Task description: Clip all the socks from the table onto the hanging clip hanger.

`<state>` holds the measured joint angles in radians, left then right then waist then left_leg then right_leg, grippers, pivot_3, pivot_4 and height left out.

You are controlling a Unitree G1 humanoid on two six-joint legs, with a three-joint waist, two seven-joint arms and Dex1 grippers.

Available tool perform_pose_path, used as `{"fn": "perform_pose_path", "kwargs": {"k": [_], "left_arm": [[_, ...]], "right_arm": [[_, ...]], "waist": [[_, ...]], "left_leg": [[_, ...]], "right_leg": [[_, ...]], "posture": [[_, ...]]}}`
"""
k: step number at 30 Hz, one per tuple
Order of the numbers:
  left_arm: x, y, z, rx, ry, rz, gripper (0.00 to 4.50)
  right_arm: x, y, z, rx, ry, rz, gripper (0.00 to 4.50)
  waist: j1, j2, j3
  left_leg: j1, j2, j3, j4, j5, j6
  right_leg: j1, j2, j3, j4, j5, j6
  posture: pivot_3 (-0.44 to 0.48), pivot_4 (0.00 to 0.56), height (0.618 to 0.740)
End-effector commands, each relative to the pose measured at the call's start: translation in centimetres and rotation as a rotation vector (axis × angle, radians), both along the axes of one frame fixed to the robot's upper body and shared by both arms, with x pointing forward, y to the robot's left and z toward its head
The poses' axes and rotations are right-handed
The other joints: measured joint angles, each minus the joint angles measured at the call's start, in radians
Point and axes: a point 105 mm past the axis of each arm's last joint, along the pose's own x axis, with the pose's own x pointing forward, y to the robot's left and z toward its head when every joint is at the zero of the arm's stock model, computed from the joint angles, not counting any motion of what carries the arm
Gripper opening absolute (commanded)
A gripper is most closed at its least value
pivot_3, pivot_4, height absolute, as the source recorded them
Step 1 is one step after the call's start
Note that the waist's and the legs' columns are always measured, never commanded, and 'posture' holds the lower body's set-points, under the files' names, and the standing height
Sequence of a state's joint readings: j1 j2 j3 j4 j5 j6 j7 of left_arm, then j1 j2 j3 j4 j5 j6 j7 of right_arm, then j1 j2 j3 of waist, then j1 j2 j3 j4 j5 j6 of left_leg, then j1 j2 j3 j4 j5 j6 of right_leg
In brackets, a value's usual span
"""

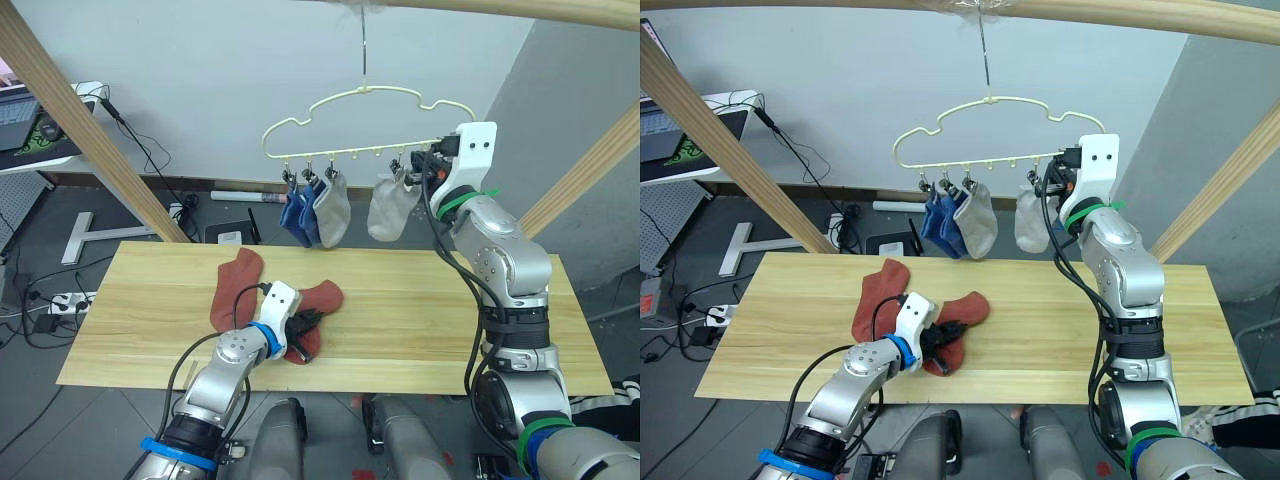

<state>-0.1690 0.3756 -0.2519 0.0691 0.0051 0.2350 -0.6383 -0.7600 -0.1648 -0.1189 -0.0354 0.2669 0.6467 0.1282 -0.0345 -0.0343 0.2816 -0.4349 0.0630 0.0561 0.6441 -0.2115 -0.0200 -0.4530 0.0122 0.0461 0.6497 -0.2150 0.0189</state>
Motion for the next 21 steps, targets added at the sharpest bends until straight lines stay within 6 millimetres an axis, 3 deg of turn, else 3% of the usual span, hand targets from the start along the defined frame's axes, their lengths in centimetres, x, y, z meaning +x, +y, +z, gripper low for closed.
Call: {"fn": "perform_pose_path", "kwargs": {"k": [1,7,14,21], "left_arm": [[-0.3,-1.4,1.4,-0.016,-0.069,-0.073,0.52],[0.7,-2.3,3.0,-0.049,-0.113,-0.068,2.28],[1.8,-2.7,2.5,-0.019,-0.097,-0.035,4.46],[3.4,-1.6,0.4,0.081,-0.063,0.047,4.46]], "right_arm": [[-0.1,-0.9,0.8,0.011,-0.022,-0.025,0.0],[-0.2,-1.1,0.7,0.017,-0.018,-0.035,0.0],[0.0,-1.3,0.7,0.008,-0.016,-0.049,0.0],[0.0,-1.5,0.7,0.005,-0.014,-0.057,0.0]], "waist": [[0.0,0.0,0.0],[0.0,0.0,0.0],[0.0,0.0,0.0],[0.0,0.0,0.0]], "left_leg": [[0.0,0.0,0.0,0.0,0.0,0.0],[-0.001,0.0,0.0,0.0,0.0,0.0],[-0.001,0.0,0.0,0.0,0.0,0.0],[-0.001,0.0,0.0,0.0,0.0,0.0]], "right_leg": [[0.0,0.0,0.0,-0.001,0.0,0.0],[0.0,0.0,-0.001,-0.001,0.0,0.0],[0.0,0.0,-0.001,-0.001,0.0,0.0],[0.0,0.0,0.0,-0.001,0.0,0.0]], "posture": [[-0.078,0.275,0.74],[-0.082,0.278,0.74],[-0.083,0.28,0.74],[-0.098,0.286,0.74]]}}
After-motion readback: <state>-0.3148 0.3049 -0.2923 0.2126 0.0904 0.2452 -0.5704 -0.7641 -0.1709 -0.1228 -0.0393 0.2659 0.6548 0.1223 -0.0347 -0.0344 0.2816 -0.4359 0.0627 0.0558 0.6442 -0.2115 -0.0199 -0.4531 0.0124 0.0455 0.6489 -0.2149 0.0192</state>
